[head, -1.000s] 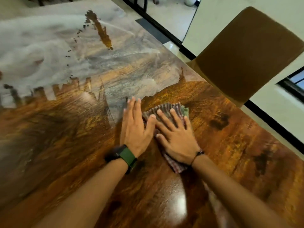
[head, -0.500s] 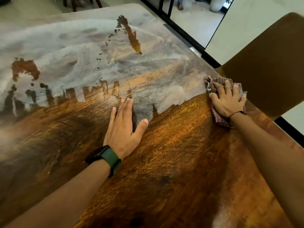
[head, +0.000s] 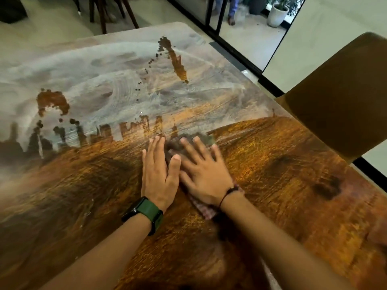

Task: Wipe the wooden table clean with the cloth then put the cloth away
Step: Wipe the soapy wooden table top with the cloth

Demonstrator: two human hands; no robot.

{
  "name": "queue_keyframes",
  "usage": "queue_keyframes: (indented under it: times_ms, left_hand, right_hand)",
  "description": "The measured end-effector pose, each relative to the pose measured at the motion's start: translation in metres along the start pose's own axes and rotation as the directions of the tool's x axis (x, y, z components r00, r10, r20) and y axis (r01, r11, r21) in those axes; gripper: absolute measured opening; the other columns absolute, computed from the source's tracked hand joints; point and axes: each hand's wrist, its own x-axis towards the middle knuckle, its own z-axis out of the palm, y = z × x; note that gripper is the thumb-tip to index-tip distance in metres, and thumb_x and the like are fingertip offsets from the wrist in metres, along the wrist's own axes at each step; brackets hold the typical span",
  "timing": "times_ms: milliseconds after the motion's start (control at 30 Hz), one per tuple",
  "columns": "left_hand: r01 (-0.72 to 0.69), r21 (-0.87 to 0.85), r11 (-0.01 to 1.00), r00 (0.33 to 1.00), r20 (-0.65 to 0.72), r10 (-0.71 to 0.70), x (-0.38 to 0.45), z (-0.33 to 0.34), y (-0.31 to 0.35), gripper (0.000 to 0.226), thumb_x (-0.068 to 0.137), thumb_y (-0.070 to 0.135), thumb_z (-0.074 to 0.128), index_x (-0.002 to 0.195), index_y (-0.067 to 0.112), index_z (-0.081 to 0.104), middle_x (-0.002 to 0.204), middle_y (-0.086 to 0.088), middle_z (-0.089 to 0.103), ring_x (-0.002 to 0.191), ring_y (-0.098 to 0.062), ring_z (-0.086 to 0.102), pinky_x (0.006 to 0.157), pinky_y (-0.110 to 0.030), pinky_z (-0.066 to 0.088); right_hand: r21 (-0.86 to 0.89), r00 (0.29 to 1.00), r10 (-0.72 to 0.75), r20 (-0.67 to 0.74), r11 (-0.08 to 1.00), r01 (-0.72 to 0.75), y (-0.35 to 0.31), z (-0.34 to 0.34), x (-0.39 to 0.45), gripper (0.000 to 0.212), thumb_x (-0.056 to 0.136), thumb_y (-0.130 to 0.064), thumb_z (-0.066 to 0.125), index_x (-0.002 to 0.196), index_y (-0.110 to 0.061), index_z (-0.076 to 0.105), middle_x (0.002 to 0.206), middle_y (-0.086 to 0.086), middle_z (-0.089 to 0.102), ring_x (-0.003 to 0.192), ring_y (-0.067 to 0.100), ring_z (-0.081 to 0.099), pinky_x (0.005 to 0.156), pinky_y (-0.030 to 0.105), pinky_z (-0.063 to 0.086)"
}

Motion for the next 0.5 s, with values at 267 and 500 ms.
queue_keyframes:
  times_ms: [267,500]
  left_hand:
    - [0.01,-0.145,0.989,1.0,0.006,-0.009,0.003,0.0,-0.001,0.081,0.078,0.062,0.019,0.145,0.018,0.016,0.143,0.017,0.007,0.132,0.007,0.001,0.115,-0.023,-0.003]
    - [-0.007,-0.147,0.989,0.999,0.031,0.012,0.002,0.0,0.003,0.081,0.078,0.062,0.015,0.146,0.018,0.012,0.142,0.017,0.007,0.138,-0.001,0.001,0.11,-0.016,-0.011]
  right_hand:
    - [0.078,0.85,0.526,-0.011,0.848,-0.524,0.111,-0.024,0.059,0.053,0.098,-0.051,0.02,0.149,-0.041,0.008,0.159,-0.004,-0.006,0.146,0.022,-0.009,0.115,0.054,-0.004]
    - [0.009,0.884,0.468,0.005,0.884,-0.468,0.037,-0.021,0.079,0.056,0.099,-0.049,0.016,0.15,-0.035,-0.002,0.158,0.0,-0.013,0.145,0.027,-0.014,0.11,0.057,-0.011]
